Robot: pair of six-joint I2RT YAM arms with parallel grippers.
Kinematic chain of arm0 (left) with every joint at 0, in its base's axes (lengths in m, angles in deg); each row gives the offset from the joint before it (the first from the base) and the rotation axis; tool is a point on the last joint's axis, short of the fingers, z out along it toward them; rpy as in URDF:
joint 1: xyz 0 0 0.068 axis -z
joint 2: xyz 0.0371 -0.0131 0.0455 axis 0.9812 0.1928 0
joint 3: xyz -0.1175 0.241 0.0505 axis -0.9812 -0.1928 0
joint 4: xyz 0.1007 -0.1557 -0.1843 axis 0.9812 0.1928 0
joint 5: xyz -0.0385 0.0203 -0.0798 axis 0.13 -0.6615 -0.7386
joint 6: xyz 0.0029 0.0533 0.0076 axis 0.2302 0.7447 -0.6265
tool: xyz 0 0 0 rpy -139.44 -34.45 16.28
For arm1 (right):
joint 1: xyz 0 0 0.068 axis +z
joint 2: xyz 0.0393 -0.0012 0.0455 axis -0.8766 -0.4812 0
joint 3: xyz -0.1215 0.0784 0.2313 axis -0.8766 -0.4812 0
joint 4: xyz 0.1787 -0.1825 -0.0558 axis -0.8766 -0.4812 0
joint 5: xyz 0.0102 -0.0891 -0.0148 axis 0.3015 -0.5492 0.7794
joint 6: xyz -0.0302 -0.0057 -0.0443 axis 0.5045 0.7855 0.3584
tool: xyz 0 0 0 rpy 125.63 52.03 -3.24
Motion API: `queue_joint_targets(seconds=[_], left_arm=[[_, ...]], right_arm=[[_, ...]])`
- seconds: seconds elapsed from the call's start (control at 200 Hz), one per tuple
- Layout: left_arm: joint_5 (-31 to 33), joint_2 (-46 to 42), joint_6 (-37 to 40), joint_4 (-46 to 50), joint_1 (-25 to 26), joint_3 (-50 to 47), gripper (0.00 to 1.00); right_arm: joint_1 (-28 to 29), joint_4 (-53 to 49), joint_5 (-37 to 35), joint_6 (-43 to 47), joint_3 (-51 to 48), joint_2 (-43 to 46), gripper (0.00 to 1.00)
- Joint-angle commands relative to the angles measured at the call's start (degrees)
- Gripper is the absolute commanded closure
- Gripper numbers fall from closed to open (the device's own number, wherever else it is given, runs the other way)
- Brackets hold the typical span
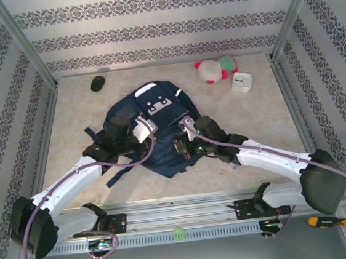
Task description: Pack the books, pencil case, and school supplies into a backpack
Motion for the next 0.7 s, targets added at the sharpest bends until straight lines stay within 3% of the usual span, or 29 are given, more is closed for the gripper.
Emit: queue_joint_targets(seconds=[0.0, 0.055, 0.135, 0.305, 0.49, 0.59, 0.695], left_arm=[[-2.67, -2.05, 0.49, 2.04, -1.13, 1.67, 0.51], [-2.53, -3.15, 0.38, 1.61, 0.36, 1.38, 0.40], [0.19, -5.45, 3.03, 1.21, 4.48, 0.24, 0.35], [8.88, -5.62, 5.41, -1.14, 12.85, -2.17, 0.33], [14.06, 2.22, 7.67, -2.64, 15.13, -1.41, 0.34], [14.47, 5.93, 8.75, -4.94, 15.22, -1.31, 0.48], [14.63, 7.71, 10.02, -5.68, 15.24, -1.79, 0.74]], right_arm=[[-0.24, -1.64, 0.24, 0.77, 0.21, 0.63, 1.00], [0.18, -1.74, 0.69, 0.90, 0.45, 0.47, 1.00], [0.36, -1.71, 1.40, 0.87, 0.58, 0.29, 1.00], [0.46, -1.66, 2.61, 1.06, 0.89, -0.04, 1.00], [0.44, -1.91, 3.90, 1.03, 1.02, 0.28, 1.00], [0.41, -1.83, 3.86, 0.90, 0.63, 1.21, 1.00], [-0.61, -2.18, 4.22, 0.52, -0.09, 2.03, 1.00]])
